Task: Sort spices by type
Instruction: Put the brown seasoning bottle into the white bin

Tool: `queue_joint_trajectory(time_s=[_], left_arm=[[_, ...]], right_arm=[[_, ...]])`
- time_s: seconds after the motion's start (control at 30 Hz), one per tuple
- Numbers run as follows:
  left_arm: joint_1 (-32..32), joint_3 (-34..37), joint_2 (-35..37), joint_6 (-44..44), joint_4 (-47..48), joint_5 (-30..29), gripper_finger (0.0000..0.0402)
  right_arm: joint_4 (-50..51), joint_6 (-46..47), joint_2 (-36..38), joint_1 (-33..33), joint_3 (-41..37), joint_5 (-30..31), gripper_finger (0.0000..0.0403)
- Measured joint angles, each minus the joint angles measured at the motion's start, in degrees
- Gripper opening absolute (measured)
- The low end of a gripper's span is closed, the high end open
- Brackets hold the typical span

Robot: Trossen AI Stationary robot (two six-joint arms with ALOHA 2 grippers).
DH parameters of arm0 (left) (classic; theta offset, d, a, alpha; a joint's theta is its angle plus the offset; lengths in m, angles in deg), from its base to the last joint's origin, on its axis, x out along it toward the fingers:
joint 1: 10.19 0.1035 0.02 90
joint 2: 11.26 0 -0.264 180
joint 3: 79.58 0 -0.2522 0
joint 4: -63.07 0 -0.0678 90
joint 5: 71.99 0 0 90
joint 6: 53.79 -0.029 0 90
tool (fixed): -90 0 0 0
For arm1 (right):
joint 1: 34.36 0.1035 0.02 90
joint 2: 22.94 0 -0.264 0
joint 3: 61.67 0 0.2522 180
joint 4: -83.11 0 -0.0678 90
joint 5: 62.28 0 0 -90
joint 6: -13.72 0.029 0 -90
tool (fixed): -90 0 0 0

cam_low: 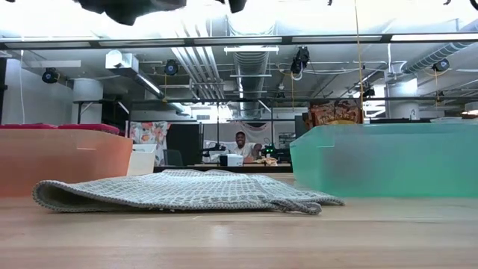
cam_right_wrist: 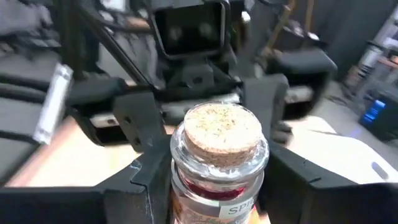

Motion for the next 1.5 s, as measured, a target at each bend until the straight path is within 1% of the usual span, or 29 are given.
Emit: queue_joint_trajectory(time_s=[0.1, 0.23, 0.33, 0.47, 0.53, 0.6, 0.67, 0.7, 0.83, 1.0, 1.07, 1.2, 1.37, 1.5], left_arm=[[-0.11, -0.01, 0.51, 1.23, 2.52, -2.31, 0.0207], [-0.11, -0.09, 0.89, 2.73, 4.89, -3.35, 0.0207], [-0.13, -0.09, 0.93, 2.96, 5.18, -5.1, 0.0207], [-0.16, -0.09, 1.14, 4.37, 5.22, -8.36, 0.0207], [-0.15, -0.26, 1.57, 6.93, 5.28, -10.3, 0.0207], [0.05, -1.33, 1.85, 11.47, 5.26, -12.95, 0.0207], [1.01, -3.02, 1.91, 16.62, 5.24, -13.9, 0.0207], [1.74, -3.95, 1.89, 19.05, 5.28, -13.25, 0.0207], [5.75, -7.59, 0.64, 27.04, 7.0, -6.58, 0.0207], [9.94, -10.87, -1.66, 34.8, 14.09, -5.55, 0.0207], [10.92, -12.39, -2.05, 36.13, 15.2, -4.93, 0.0208], [11.87, -14.9, -3.13, 36.25, 15.54, 0.53, 0.0208], [13.35, -17.46, -6.21, 38.09, 15.73, 0.16, 0.0215], [14.76, -19.77, -9.65, 39.9, 17.12, -2.36, 0.0228]], right_arm=[[4.61, -0.5, 0.52, 0.46, 0.59, 4.83, 0.0182], [11.41, -1.87, 0.92, 1.61, 2.2, 11.31, 0.0182], [16.19, -3.04, 1.04, 2.32, 3.56, 16.63, 0.0182], [24.35, -3.38, 1.14, 3.2, 4.91, 25.77, 0.0182], [28.74, -2.79, 1.14, 3.59, 5.5, 30.35, 0.0182], [32.21, -2.17, 1.14, 3.67, 6.16, 34.34, 0.0182], [33.96, -2.71, 1.16, 3.72, 6.42, 37.33, 0.0182], [34.08, -3.31, 1.15, 3.68, 6.42, 38.09, 0.0182], [33.63, -8.27, 1.16, 3.38, 6.42, 40.12, 0.0182], [32.55, -13.91, 1.15, 3.1, 6.73, 42.23, 0.0182], [32.55, -15.09, 1.16, 2.99, 6.75, 43.66, 0.0182], [32.61, -16.5, 1.16, 2.82, 6.75, 44.42, 0.0182], [32.93, -16.45, 1.16, 2.44, 6.75, 44.89, 0.0182], [33.81, -16.4, 1.16, 2.24, 6.62, 45.59, 0.0182]])
